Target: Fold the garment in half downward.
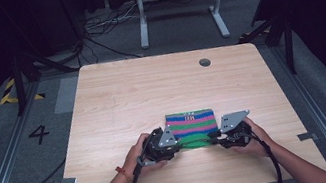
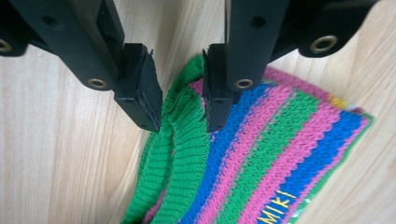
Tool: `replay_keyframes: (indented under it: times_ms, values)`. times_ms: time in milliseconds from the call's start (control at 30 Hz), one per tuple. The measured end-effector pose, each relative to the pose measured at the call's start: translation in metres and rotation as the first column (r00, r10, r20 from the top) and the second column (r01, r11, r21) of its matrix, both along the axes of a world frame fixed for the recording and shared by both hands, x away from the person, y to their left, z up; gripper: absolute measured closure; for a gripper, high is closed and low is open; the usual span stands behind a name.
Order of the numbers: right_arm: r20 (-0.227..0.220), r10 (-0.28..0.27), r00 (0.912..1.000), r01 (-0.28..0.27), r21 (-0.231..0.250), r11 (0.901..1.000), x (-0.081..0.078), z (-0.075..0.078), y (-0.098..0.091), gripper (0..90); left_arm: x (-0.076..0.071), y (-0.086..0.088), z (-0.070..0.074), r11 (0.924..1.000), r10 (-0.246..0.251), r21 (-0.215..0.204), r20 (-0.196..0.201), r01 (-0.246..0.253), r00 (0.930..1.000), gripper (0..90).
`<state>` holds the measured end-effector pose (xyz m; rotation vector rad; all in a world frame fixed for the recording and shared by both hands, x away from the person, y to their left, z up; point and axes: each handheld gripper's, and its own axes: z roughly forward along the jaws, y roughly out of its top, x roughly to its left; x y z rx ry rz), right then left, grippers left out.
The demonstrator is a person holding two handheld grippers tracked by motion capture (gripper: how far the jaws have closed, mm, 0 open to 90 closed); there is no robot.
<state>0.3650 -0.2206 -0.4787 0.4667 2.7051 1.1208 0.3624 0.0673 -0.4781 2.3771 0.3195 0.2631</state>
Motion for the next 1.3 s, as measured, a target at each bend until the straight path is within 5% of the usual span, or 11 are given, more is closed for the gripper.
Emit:
replay_keyframes:
  times_ms: [567, 933, 1300]
  values:
    - [0.045, -0.044, 0.9980, 0.044, 0.005, 0.9990, -0.013, 0.028, -0.027, 65.3, -0.012, 0.037, 0.019, 0.9946, 0.071, 0.075, 0.028, -0.072, 0.9971, 53.1]
    - [0.065, -0.119, 0.9908, 0.120, -0.021, 0.9925, -0.022, 0.027, -0.057, 52.2, -0.024, 0.073, 0.019, 0.9793, 0.151, 0.131, 0.032, -0.154, 0.9880, 37.6]
    - [0.078, -0.209, 0.9747, 0.213, -0.042, 0.9761, -0.026, 0.017, -0.087, 37.2, -0.030, 0.107, 0.012, 0.9689, 0.212, 0.126, 0.024, -0.213, 0.9770, 26.9]
